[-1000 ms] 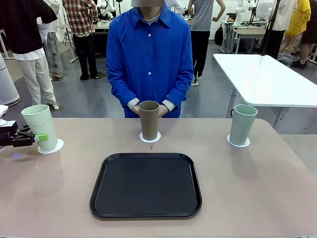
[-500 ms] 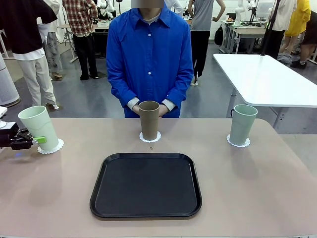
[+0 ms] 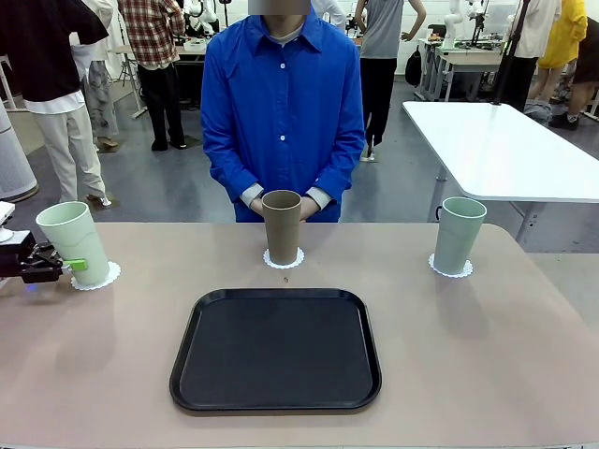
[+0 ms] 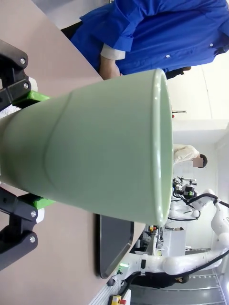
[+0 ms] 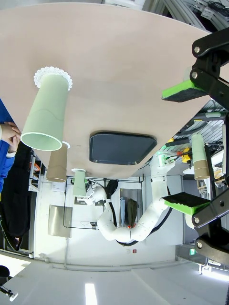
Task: Place coasters on the table and set cups on them.
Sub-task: Take one Reusable plastic cup from the Flat Tray and place it on a coaster set by the human.
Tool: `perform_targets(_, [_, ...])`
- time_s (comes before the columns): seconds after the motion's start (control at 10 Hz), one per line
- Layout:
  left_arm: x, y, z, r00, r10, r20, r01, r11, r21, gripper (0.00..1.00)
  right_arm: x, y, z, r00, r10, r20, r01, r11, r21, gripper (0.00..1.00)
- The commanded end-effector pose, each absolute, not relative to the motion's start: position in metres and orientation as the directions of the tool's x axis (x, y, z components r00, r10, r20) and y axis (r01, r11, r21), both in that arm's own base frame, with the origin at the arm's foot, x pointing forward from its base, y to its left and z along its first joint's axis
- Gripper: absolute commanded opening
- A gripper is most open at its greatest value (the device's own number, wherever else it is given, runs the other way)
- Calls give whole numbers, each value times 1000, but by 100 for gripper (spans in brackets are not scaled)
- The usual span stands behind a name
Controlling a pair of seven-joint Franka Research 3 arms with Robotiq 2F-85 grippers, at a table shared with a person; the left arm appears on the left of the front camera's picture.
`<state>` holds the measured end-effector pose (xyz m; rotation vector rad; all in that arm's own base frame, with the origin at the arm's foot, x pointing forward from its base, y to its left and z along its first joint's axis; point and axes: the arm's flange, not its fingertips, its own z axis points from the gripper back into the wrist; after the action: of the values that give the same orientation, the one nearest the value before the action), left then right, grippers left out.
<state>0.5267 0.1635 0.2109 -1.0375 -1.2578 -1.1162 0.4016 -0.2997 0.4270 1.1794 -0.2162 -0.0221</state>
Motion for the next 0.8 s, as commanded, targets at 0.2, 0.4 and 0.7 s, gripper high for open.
perform_targets(0.2, [532,160,212,-22,-109,994,986,162,39,83,402,-299,428,980,-134,149,-86,389,917,100])
perform_targets(0.4, [534,160,209,-8,-131,991,984,177,31,83,402,-299,428,980,-134,149,-86,389,917,100])
perform_targets(0.7, [534,159,207,5,-145,989,981,193,23,100,402,-299,428,980,-134,149,-86,389,917,100])
